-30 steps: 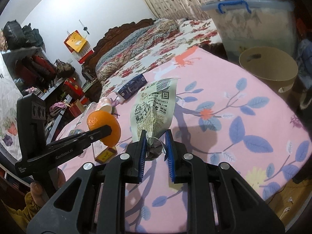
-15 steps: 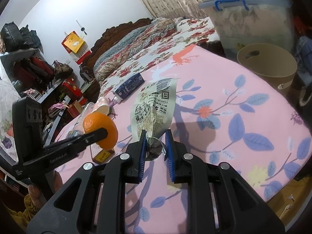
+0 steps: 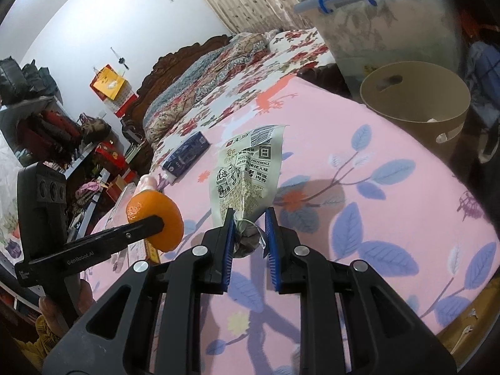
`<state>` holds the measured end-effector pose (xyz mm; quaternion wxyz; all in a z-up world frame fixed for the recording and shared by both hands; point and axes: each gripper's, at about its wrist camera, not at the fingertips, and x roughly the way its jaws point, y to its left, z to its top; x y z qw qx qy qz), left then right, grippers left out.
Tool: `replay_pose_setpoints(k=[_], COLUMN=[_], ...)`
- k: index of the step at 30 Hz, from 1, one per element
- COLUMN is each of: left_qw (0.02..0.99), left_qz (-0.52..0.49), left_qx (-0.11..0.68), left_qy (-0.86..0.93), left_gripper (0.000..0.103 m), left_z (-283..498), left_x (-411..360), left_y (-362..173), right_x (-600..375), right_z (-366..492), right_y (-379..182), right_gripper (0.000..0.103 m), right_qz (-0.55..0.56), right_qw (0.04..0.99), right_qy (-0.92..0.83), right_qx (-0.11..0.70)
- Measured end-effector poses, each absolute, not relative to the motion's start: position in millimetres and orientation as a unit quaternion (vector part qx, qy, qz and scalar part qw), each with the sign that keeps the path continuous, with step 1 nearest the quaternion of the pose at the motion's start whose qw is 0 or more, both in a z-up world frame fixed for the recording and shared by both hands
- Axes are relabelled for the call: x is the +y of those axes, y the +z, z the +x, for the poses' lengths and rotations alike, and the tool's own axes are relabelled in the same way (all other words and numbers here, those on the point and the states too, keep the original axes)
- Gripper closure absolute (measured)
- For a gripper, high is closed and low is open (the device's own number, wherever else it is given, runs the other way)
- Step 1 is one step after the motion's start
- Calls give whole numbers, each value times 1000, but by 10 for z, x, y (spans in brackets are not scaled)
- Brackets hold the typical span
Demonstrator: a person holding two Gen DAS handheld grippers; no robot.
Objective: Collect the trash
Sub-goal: 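Carry the orange peel and snack packet toward the wastebasket with both tools, then open both tools over the wastebasket to drop the peel and packet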
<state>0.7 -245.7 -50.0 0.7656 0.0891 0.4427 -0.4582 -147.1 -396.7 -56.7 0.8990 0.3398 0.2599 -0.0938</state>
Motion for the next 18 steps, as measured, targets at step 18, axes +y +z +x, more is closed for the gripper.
replay_pose_setpoints(k=[18], left_qw=[684], left_qz=[108], left_qx=[477], left_qy=[-542], left_gripper=[98], left_z=[292], left_x=[-3820], left_y=[-382], right_x=[-5134], right_z=[-1717], right_y=[-676], right_gripper=[81], right_qz=[370], right_qw=[888], right_qy=[-181], right_qx=[205])
